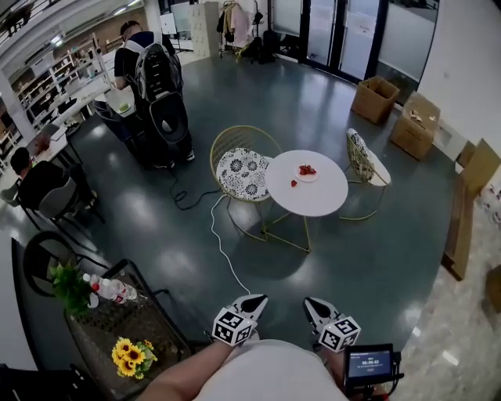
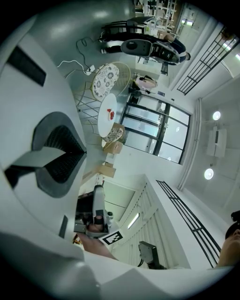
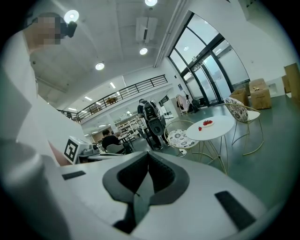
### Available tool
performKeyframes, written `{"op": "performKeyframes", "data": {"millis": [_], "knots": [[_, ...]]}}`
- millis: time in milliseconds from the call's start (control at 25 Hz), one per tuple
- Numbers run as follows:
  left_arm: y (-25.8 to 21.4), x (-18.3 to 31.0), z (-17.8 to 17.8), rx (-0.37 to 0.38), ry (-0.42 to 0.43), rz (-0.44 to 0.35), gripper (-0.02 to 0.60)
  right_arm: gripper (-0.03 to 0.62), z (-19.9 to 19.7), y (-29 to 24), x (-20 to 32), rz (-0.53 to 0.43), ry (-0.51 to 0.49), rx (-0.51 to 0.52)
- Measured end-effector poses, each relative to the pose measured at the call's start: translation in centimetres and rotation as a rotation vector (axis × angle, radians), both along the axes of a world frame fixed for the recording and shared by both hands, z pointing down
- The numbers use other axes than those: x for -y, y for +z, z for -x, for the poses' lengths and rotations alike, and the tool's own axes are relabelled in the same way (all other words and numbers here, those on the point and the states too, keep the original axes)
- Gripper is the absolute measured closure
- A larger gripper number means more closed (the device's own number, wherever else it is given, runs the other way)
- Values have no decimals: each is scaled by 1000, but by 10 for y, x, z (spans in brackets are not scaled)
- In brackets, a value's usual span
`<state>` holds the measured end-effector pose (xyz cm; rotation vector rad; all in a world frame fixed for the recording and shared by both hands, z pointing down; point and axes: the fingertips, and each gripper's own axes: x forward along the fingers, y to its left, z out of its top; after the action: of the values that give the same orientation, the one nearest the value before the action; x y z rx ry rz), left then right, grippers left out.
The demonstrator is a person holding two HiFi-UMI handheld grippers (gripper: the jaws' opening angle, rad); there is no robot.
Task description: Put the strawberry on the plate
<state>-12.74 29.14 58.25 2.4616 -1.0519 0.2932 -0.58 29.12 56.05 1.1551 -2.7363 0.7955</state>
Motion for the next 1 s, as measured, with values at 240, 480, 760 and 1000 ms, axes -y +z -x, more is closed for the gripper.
{"op": "performKeyframes", "data": {"millis": [240, 480, 760, 1000], "knots": [[0, 11, 16, -6, 3, -5, 575, 587, 11, 6, 9, 6, 16, -17], [2, 14, 37, -5, 12, -7, 575, 586, 32, 9, 13, 8, 29, -18], [8, 18, 53, -14, 11, -1, 575, 586, 47, 12, 9, 12, 24, -31], [10, 16, 48, -22, 30, 11, 575, 588, 40, 13, 6, 28, 55, -39]]}}
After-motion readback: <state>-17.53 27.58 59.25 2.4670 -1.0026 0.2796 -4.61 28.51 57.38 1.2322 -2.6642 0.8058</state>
